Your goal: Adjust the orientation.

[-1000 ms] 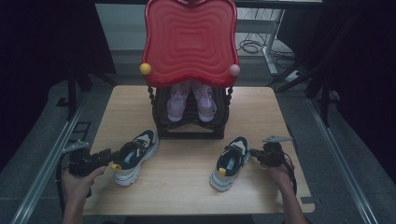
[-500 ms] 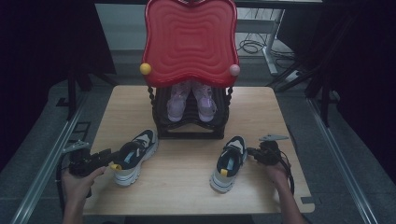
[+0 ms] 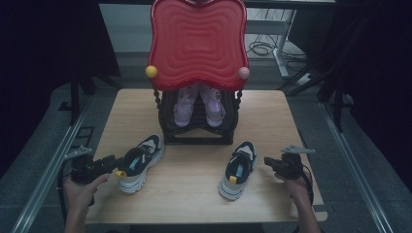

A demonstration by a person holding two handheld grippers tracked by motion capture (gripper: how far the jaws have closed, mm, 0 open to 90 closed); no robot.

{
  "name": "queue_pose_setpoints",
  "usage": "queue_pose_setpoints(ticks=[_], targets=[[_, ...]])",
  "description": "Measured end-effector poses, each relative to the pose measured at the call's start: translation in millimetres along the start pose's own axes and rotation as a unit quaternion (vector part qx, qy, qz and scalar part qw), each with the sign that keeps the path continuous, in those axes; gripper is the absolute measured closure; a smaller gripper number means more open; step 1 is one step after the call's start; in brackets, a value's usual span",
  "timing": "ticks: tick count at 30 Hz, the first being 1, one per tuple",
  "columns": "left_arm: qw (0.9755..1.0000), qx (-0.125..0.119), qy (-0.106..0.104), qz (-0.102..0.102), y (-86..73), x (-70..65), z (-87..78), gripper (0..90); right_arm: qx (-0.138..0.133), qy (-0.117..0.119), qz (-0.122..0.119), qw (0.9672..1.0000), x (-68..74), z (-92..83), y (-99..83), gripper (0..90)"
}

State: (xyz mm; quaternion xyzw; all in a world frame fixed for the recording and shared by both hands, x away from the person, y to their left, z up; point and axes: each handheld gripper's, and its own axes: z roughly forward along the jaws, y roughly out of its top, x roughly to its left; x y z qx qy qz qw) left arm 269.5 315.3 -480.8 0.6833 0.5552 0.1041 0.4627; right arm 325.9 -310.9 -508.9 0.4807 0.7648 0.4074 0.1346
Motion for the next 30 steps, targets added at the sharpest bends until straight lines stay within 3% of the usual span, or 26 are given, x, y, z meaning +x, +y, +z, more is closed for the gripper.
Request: queue_pose_setpoints(ticks=[9,19,24,30], targets=[[1.0000,0.000,0.000,0.000,0.1,0.3,-0.2,52.0,-0.009,0.017,-0.019,0.9996,26.0,-25.2,-18.8,89.6],[1.0000,0.000,0.001,0.001,0.2,0.0,0.5,52.1,-0.065,0.065,-0.051,0.9945,70.4,-46.6,4.0,89.6],[1.0000,0.001,0.000,0.000,0.0,0.5,0.2,52.0,-0.064,0.091,-0.071,0.9912,93.4,-44.6,7.6,89.6],[1.0000,0.000,-0.001,-0.001,-0.1,1.0,0.5,52.0,-0.071,0.109,-0.081,0.9882,110.1,-44.1,12.9,89.6]])
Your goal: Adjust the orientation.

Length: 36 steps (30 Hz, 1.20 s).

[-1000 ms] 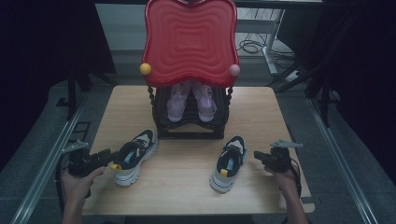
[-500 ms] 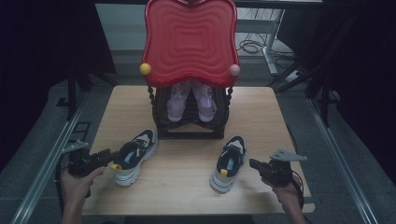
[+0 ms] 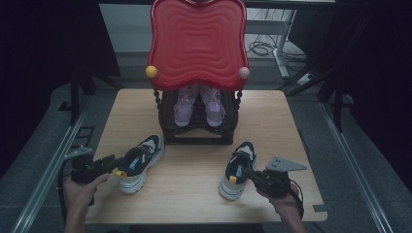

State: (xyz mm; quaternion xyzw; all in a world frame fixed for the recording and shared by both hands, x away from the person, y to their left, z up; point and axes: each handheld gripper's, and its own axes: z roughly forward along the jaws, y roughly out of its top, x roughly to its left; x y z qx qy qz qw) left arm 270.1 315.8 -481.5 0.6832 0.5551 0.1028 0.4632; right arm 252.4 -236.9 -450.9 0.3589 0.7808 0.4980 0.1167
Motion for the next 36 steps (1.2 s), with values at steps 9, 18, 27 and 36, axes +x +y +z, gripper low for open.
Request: queue_pose_setpoints(ticks=[9,18,27,36], targets=[[1.0000,0.000,0.001,0.000,-0.1,-0.3,0.5,52.0,0.019,0.030,-0.024,0.9991,31.2,23.0,10.2,89.5],[1.0000,-0.001,-0.001,-0.002,-0.4,0.8,1.1,52.0,0.049,0.006,-0.056,0.9972,48.2,43.0,8.2,89.5],[1.0000,-0.002,-0.002,-0.003,-0.6,1.1,1.5,52.0,0.067,-0.035,-0.076,0.9942,49.5,43.9,3.7,89.5],[1.0000,-0.001,-0.003,-0.005,-1.0,1.7,1.8,52.0,0.073,-0.045,-0.070,0.9938,44.2,31.8,-4.5,89.6]])
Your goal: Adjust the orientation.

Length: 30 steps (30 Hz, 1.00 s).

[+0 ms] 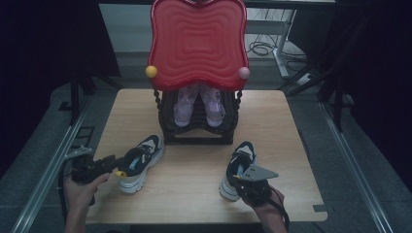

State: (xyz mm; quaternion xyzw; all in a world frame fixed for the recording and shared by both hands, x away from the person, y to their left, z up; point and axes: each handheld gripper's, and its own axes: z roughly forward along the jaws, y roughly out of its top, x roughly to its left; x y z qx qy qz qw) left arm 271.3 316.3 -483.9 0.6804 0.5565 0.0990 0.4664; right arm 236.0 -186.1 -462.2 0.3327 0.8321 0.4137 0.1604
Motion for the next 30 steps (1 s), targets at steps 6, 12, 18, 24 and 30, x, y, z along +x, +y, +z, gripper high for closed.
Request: queue_pose_setpoints(ticks=[6,12,18,24,30], targets=[[1.0000,0.000,0.000,0.000,0.0,-0.1,0.0,52.0,0.001,-0.007,0.008,0.9999,-5.8,-9.7,-5.8,89.5],[1.0000,0.000,-0.001,0.000,-0.1,0.3,-0.1,51.9,-0.003,-0.011,0.015,0.9998,-10.3,-17.3,-9.8,89.6],[1.0000,0.001,-0.001,-0.001,-0.6,1.0,0.4,51.8,-0.004,-0.021,0.021,0.9995,-15.9,-24.3,-14.5,89.6],[1.0000,0.001,0.000,0.000,-0.6,1.1,0.4,51.8,-0.007,-0.034,0.032,0.9989,-23.4,-33.9,-20.5,89.6],[1.0000,0.002,0.000,-0.001,-0.7,1.1,1.0,51.8,-0.013,-0.044,0.044,0.9980,-33.1,-43.7,-27.1,89.6]])
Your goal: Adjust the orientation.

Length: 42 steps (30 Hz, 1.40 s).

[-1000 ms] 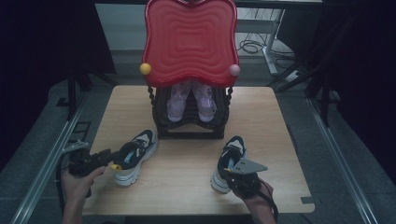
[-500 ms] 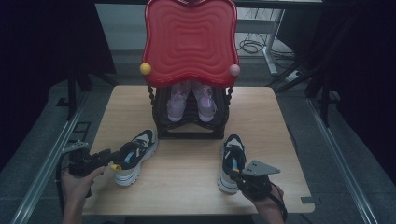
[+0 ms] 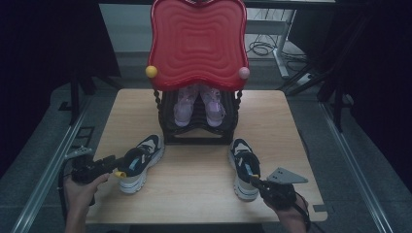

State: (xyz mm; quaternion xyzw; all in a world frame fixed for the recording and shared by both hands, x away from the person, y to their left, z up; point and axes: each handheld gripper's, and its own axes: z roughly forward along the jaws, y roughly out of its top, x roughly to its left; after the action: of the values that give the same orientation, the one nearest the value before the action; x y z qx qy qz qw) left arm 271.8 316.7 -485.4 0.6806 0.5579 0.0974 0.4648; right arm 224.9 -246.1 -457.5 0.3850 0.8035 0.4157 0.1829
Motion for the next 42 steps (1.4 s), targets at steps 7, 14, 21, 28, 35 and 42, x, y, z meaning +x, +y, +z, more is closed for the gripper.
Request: queue_pose_setpoints(ticks=[7,14,21,28,35,42], targets=[[1.0000,0.002,0.000,0.001,-0.2,-0.2,0.6,51.7,0.001,-0.005,0.010,0.9999,-8.7,-4.2,-2.8,89.7],[1.0000,0.002,0.001,0.001,-0.3,0.3,0.5,51.7,0.001,-0.020,0.018,0.9996,-19.1,-9.7,-5.8,89.7],[1.0000,0.003,0.002,0.003,0.1,-1.0,0.7,51.8,-0.012,-0.016,0.018,0.9996,-18.9,-11.9,-5.0,89.6],[1.0000,0.004,0.002,0.003,0.6,-2.0,0.6,52.3,-0.014,0.022,-0.003,0.9997,1.8,-0.3,3.3,89.7],[0.9999,0.000,-0.007,0.007,2.3,-5.2,-2.5,52.2,0.017,0.025,-0.016,0.9994,10.5,25.2,0.3,89.7],[0.9999,-0.005,-0.010,0.007,3.6,-6.5,-5.7,52.2,0.021,0.002,-0.007,0.9998,-0.2,17.5,-6.9,89.7]])
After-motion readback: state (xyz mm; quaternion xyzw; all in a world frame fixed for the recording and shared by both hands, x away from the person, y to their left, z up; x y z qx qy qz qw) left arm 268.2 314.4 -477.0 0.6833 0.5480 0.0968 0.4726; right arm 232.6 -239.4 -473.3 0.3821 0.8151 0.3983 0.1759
